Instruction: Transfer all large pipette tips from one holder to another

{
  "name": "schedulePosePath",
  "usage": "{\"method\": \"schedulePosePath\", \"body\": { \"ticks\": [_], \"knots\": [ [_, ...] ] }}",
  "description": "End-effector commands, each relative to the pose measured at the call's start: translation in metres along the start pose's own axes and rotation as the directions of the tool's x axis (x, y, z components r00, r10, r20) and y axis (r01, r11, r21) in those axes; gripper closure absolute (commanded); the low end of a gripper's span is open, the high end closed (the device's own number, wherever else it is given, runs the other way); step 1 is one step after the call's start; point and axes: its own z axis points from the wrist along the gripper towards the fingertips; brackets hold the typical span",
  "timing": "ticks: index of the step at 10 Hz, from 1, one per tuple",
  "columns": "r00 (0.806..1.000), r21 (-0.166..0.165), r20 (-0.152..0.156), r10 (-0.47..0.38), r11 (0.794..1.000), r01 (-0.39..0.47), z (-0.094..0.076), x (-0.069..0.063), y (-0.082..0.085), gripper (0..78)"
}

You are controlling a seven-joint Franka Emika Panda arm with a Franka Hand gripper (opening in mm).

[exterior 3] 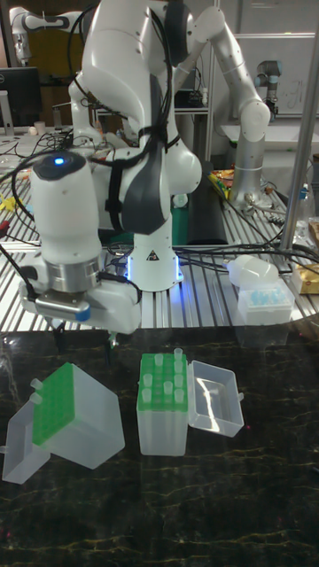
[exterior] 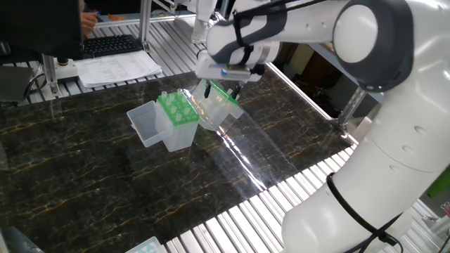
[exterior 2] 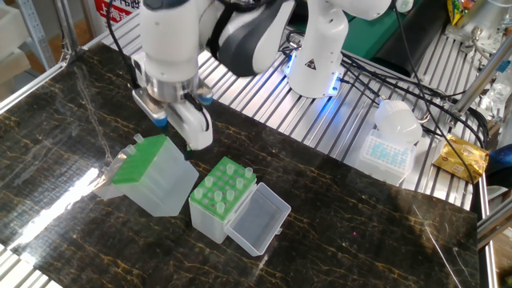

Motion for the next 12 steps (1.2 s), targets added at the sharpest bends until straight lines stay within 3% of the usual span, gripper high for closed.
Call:
{"method": "schedulePosePath", "body": {
  "ticks": [1,4,6,9,12],
  "knots": [
    [0.998,0.010,-0.042,-0.042,0.999,0.042,-0.037,-0.010,-0.014,0.1],
    [0.993,0.009,-0.039,-0.111,0.994,0.112,-0.042,-0.040,-0.039,0.1],
    [0.990,0.007,-0.026,-0.138,0.990,0.138,-0.038,-0.052,-0.048,0.1],
    [0.978,0.005,0.015,-0.208,0.978,0.208,-0.020,-0.078,-0.066,0.1],
    [0.970,0.010,0.034,-0.242,0.970,0.242,-0.010,-0.092,-0.079,0.1]
  ]
}}
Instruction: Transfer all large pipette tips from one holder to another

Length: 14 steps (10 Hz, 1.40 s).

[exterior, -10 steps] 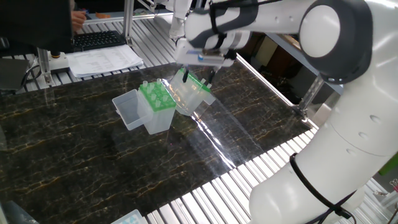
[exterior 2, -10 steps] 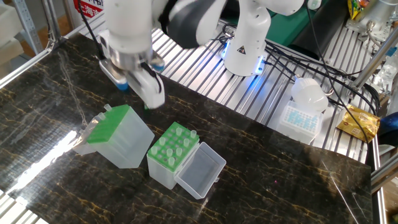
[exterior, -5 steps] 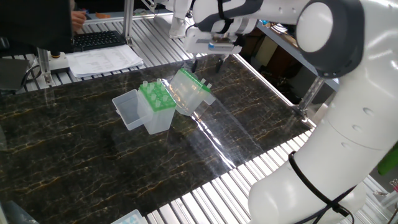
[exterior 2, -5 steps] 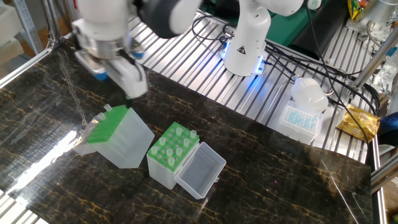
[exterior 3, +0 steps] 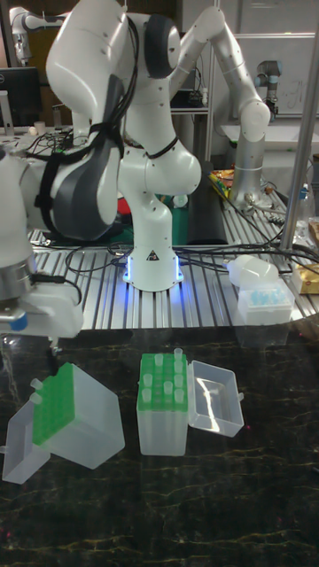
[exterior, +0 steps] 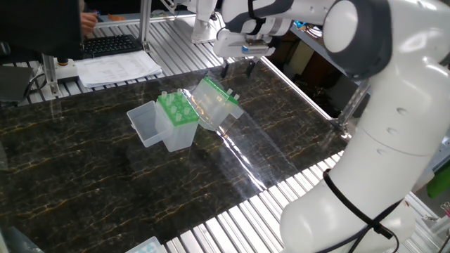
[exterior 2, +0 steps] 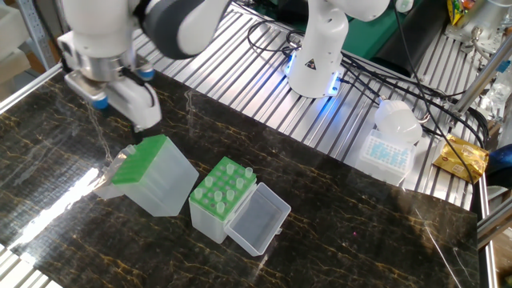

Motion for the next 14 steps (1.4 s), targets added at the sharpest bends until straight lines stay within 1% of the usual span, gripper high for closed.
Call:
{"method": "schedulePosePath", "body": {
  "ticks": [1,2,3,5,7,9,11,12,13,14],
  "knots": [
    [0.998,0.008,0.036,-0.056,0.998,0.055,0.013,-0.017,-0.019,0.1],
    [0.996,0.016,0.044,-0.083,0.996,0.082,0.019,-0.025,-0.030,0.1],
    [0.994,0.019,0.050,-0.101,0.995,0.100,0.024,-0.029,-0.037,0.1],
    [0.992,0.021,0.063,-0.112,0.994,0.111,0.033,-0.033,-0.043,0.1],
    [0.990,0.029,0.069,-0.120,0.993,0.118,0.039,-0.034,-0.044,0.1],
    [0.989,0.029,0.070,-0.128,0.992,0.126,0.043,-0.035,-0.046,0.1],
    [0.987,0.028,0.070,-0.144,0.989,0.142,0.052,-0.036,-0.051,0.1],
    [0.987,0.028,0.070,-0.148,0.989,0.147,0.054,-0.035,-0.053,0.1],
    [0.985,0.035,0.068,-0.158,0.987,0.156,0.058,-0.032,-0.056,0.1],
    [0.985,0.033,0.069,-0.160,0.987,0.158,0.061,-0.030,-0.057,0.1]
  ]
}}
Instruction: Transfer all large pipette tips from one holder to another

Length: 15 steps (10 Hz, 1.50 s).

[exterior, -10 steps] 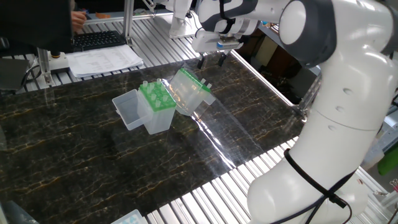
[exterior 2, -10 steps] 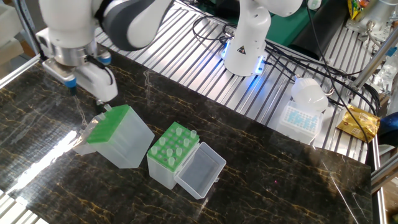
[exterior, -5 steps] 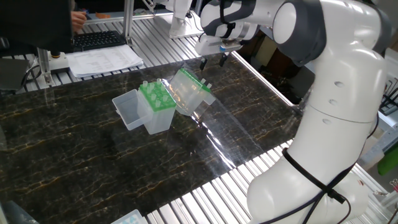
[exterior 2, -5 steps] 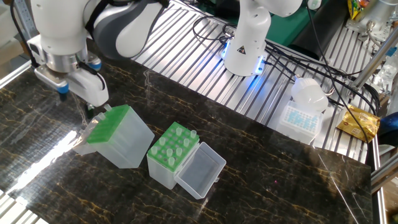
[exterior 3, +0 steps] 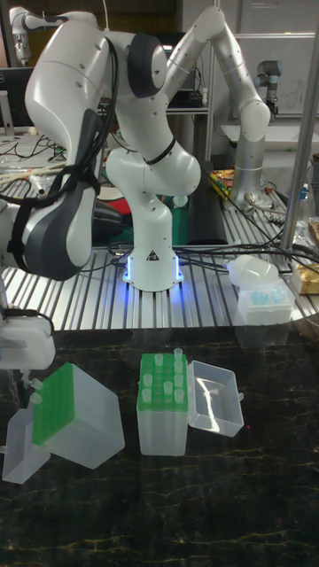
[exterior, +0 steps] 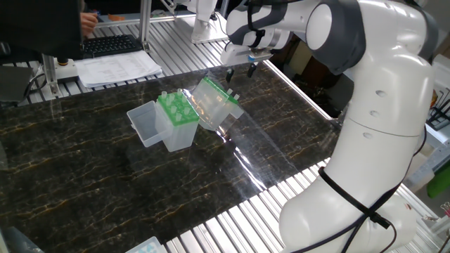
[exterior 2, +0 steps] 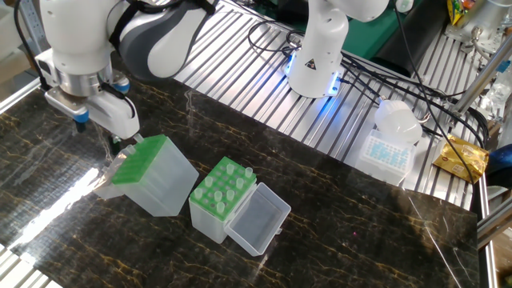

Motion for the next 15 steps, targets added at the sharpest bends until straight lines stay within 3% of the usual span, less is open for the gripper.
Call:
{"method": "schedulePosePath", "body": {
  "ticks": [1,9,15],
  "knots": [
    [1.000,0.006,0.009,-0.025,1.000,0.025,0.011,0.006,-0.011,0.1],
    [0.999,0.013,0.003,-0.040,0.999,0.040,0.024,0.026,-0.014,0.1],
    [1.000,-0.026,-0.004,-0.018,0.999,0.018,0.023,0.029,-0.010,0.1]
  ]
}}
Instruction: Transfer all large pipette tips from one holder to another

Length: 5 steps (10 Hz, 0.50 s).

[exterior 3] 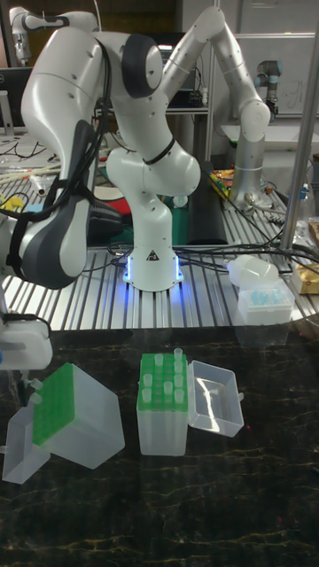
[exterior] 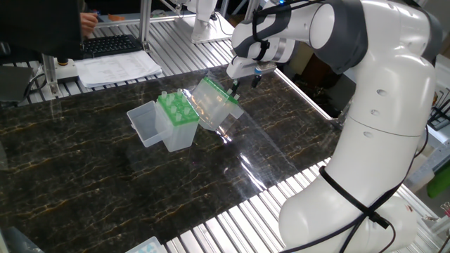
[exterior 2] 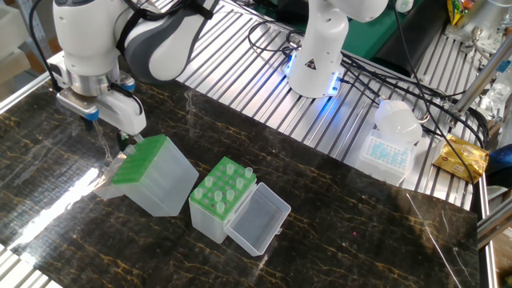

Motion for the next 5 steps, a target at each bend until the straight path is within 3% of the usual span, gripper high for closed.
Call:
{"method": "schedulePosePath", "body": {
  "ticks": [1,5],
  "knots": [
    [1.000,-0.020,-0.002,0.019,1.000,-0.019,-0.003,0.001,0.004,0.1],
    [0.998,-0.030,-0.008,0.056,0.998,-0.056,-0.011,0.006,0.017,0.1]
  ]
}}
